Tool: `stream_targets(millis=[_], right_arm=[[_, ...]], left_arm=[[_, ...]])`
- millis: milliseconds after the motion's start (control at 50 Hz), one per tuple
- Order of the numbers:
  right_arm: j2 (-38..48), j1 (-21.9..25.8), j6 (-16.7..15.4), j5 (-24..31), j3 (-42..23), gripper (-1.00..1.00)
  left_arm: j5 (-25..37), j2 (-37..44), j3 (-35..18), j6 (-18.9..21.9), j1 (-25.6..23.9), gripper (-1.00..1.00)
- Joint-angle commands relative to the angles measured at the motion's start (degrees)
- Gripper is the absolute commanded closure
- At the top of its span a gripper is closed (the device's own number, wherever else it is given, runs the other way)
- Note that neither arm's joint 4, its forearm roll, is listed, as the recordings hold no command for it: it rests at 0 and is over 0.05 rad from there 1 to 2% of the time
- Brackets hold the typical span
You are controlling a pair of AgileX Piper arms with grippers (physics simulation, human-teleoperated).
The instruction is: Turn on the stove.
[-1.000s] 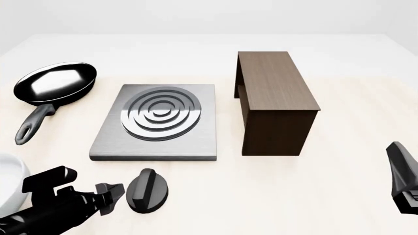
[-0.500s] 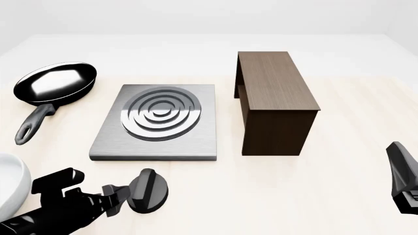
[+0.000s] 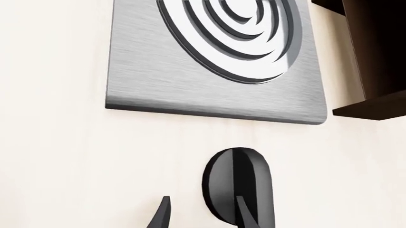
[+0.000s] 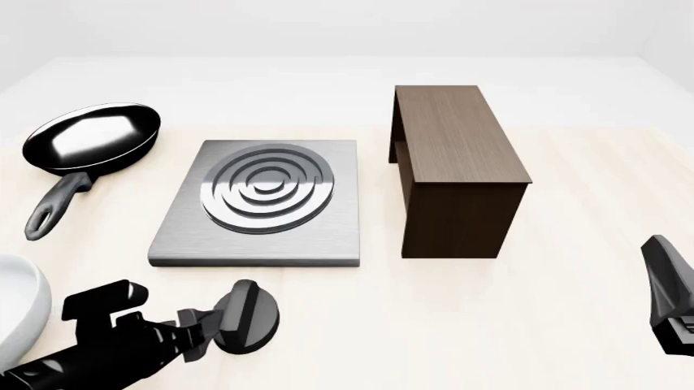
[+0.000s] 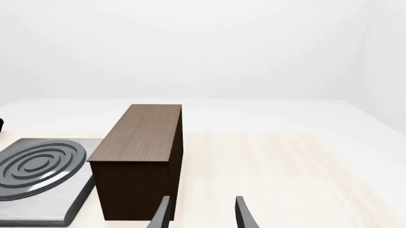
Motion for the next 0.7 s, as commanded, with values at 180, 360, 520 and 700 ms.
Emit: stream_targets(millis=[180, 360, 520, 700], right_arm=[[0.00, -0.02, 0.00, 0.01, 0.00, -1.00], [0.00, 0.00, 0.00, 0.00, 0.00, -1.00], [0.00, 0.00, 0.00, 0.00, 0.00, -1.00], [0.00, 0.00, 0.01, 0.00, 0.00, -1.00]], left_arm=[[2.85, -2.59, 0.07, -4.01, -3.12, -1.00], [3.51, -3.66, -0.20, -3.72, -4.10, -1.00], [6.27, -3.87, -2.94, -2.68, -5.13, -1.00], [9.17, -2.80, -7.13, -1.25, -6.28, -1.00]])
